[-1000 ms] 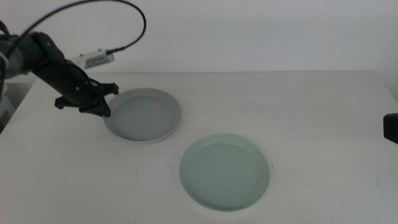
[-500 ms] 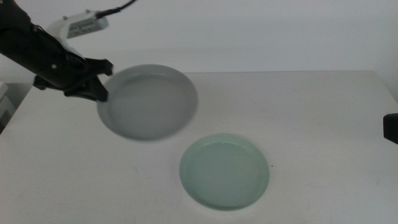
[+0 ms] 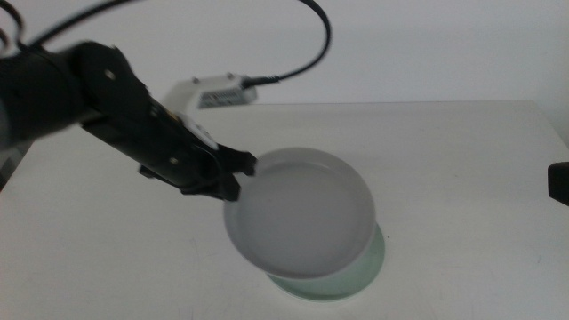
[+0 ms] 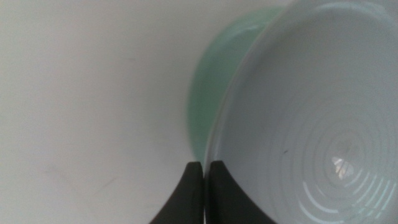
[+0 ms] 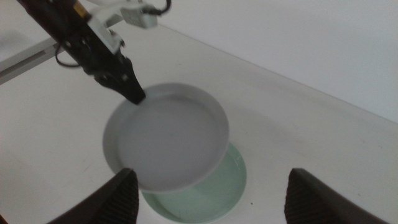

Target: Stack the three bowls on top of each other.

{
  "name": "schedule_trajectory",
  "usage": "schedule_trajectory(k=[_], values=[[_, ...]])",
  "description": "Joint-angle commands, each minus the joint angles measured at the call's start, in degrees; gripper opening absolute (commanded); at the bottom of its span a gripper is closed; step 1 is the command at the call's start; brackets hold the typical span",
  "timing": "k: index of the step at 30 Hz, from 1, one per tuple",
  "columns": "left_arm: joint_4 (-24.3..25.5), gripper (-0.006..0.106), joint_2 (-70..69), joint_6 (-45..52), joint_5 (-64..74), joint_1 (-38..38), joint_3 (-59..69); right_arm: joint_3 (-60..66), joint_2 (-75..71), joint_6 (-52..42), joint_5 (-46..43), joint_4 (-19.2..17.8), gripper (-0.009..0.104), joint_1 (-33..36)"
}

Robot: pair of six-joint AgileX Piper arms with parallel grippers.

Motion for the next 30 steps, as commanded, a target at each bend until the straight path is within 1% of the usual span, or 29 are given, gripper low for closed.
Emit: schedule_trajectory(k=[1,8,13,16,18,21,26,27,28,29,30], values=[[-2.04,0.000,-1.23,-1.44,-4.08,-1.64,-0.65,-1.49,0.17,-0.28,-4.11,0.46,0.059,-0.41],[-3.16,0.000,4.40,-1.55,-8.50,-3.94,-0.53,-1.49,0.17,-0.28,-4.11,0.46,0.059,-0.41],[-5.07,0.000,7.98,-1.30,-9.87,-3.94,-0.53,-1.49,0.17,-0.28,-4.11,0.46,0.059,-0.41],[-5.32,0.006,9.18,-1.16,-10.60,-3.94,-0.58,-1.49,0.17,-0.28,-4.11,0.46,0.059,-0.41],[-5.38,0.014,9.55,-1.08,-10.93,-3.94,-0.58,-1.49,0.17,-0.28,-4.11,0.46,0.059,-0.41],[-5.93,0.033,9.48,0.77,-10.91,-3.94,-0.58,-1.49,0.17,-0.28,-4.11,0.46,0.059,-0.41],[-5.92,0.084,6.88,4.32,-10.23,-3.87,-0.63,-1.49,0.17,-0.28,-4.11,0.46,0.059,-0.41],[-5.88,0.093,5.92,4.96,-10.07,-3.87,-0.63,-1.49,0.17,-0.28,-4.11,0.46,0.059,-0.41],[-5.79,0.099,4.52,5.72,-9.84,-3.87,-0.63,-1.49,0.17,-0.28,-4.11,0.46,0.059,-0.41],[-5.42,0.103,2.94,6.28,-9.61,-3.87,-0.63,-1.49,0.17,-0.28,-4.11,0.46,0.059,-0.41],[-4.80,0.105,1.54,6.29,-9.42,-3.79,-0.63,-1.49,0.17,-0.28,-4.11,0.46,0.059,-0.41]])
